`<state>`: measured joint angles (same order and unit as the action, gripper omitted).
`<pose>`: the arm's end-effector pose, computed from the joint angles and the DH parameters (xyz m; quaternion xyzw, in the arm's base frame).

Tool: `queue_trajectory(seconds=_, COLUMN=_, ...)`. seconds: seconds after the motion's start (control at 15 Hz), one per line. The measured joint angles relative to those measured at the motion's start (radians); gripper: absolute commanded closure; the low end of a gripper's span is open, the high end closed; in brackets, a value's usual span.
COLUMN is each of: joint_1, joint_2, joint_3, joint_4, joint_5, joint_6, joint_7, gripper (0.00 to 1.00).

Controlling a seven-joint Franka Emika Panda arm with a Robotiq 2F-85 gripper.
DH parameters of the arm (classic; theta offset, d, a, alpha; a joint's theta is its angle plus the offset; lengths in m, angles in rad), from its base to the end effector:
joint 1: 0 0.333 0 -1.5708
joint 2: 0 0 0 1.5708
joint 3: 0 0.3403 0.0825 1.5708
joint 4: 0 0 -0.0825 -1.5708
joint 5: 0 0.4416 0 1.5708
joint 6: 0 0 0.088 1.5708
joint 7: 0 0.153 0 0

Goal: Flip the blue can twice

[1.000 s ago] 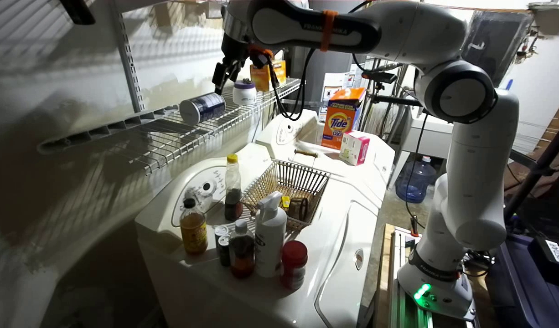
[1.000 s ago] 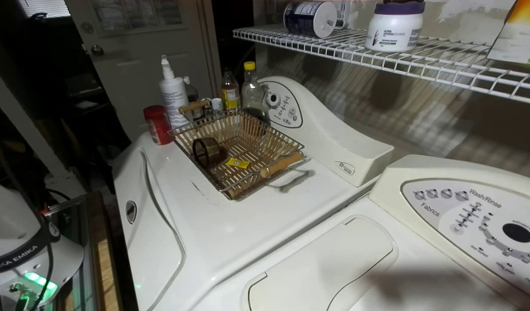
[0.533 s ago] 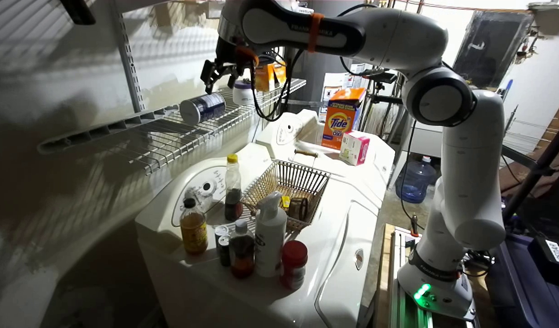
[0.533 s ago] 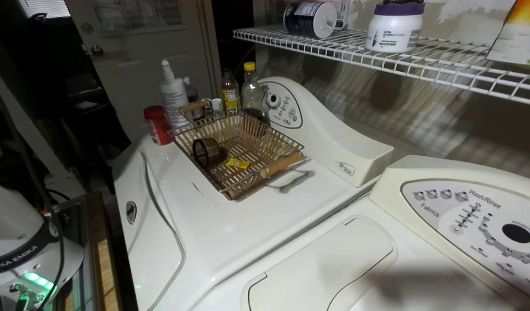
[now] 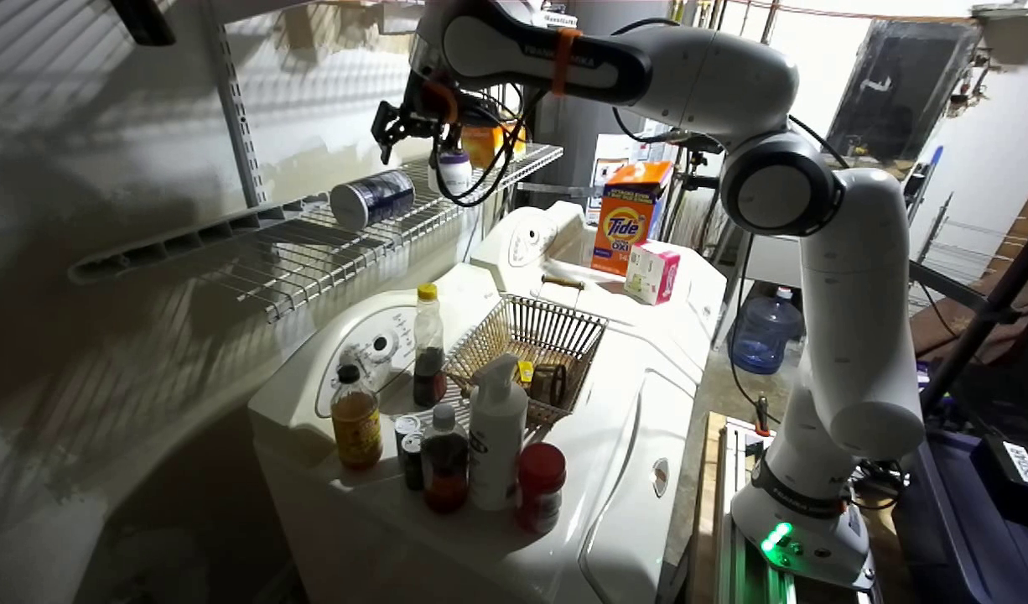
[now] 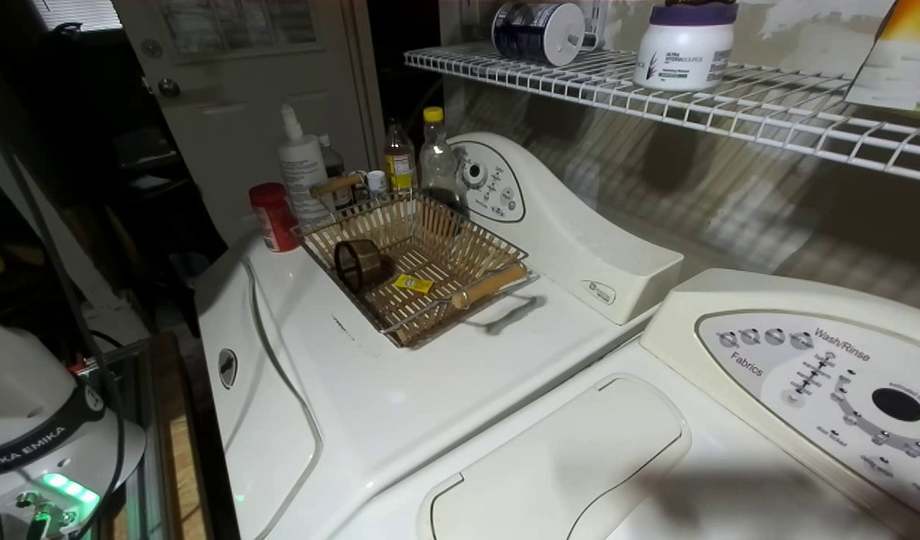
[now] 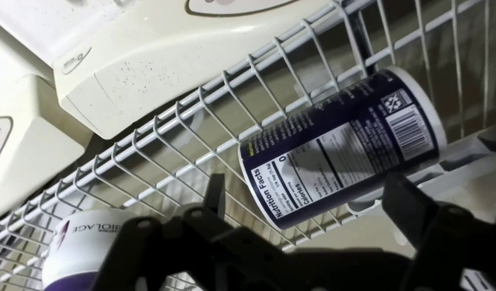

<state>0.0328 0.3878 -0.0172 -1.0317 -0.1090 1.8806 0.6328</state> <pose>0.7760 0.0023 0.6679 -0.9277 0.2898 -0.2346 0.0184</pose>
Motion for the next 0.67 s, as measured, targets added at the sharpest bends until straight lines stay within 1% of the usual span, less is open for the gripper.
queue_trajectory(seconds=0.27, joint_1=-0.007, joint_2=0.025, joint_3=-0.001, joint_4=0.013, joint_5=0.021, joint_6=0.0, joint_7=0.166, gripper=0.0)
queue_trajectory(seconds=0.67, joint_1=-0.007, joint_2=0.031, joint_3=-0.001, joint_4=0.013, joint_5=0.022, joint_6=0.005, joint_7=0.205, gripper=0.0)
